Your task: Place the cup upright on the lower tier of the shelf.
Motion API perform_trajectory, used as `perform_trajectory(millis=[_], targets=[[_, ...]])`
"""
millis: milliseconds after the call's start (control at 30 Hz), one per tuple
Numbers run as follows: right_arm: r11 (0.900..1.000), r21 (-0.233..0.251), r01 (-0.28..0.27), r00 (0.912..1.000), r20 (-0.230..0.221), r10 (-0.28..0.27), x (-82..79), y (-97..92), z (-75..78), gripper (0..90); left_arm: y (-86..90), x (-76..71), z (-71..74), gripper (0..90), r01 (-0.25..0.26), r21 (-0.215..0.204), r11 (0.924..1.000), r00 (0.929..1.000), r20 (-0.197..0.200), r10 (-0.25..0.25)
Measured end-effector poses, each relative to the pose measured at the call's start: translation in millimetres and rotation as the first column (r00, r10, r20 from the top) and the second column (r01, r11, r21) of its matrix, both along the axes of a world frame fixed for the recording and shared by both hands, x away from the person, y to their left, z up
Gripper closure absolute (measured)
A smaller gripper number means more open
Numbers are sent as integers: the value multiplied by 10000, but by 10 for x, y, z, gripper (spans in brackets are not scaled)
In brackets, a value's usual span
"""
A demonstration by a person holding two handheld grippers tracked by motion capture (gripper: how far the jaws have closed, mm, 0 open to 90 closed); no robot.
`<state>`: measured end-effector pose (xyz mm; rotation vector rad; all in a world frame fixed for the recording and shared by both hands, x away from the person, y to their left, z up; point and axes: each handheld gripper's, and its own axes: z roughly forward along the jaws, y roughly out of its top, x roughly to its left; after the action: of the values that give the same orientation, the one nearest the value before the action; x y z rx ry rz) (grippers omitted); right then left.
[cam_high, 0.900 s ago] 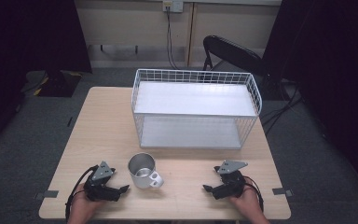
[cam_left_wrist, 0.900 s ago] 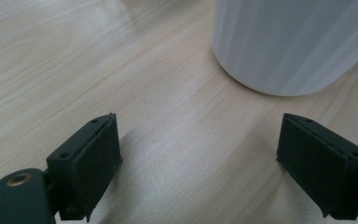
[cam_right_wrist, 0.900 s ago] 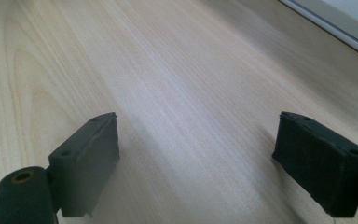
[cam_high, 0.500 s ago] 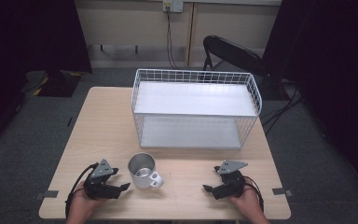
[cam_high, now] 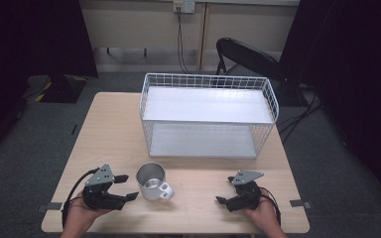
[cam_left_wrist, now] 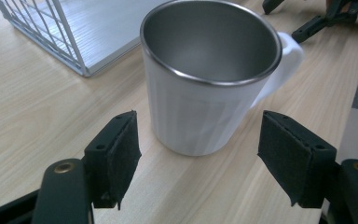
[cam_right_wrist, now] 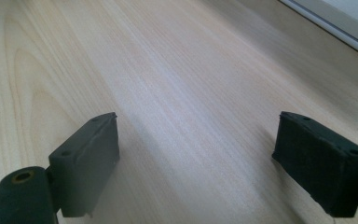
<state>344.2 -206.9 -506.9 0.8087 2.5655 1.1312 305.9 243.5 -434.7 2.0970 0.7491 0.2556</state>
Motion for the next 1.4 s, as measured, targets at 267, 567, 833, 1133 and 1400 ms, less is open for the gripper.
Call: perform_trajectory(millis=[267,567,833,1133,1400], targets=[[10000,2,-1,10000,-1,1,0,0,0,129,-76,-13,115,286,384,126,9992,9992,-110,-383],[10000,-20,-10,10000,-16,10,-4,-3,2,129,-119,-3,212,282,599,72,9982,9980,-197,-597],[10000,-18,-8,10000,-17,8,-4,-3,2,129,-142,6,318,277,832,-4,9965,9964,-183,-832],[10000,-20,-11,10000,-14,11,-4,-3,2,129,-214,-15,427,269,1174,-28,9931,9929,-178,-1174],[10000,-19,-13,10000,-17,13,-3,-3,2,129,-287,-5,481,266,1323,-80,9912,9910,-187,-1324]])
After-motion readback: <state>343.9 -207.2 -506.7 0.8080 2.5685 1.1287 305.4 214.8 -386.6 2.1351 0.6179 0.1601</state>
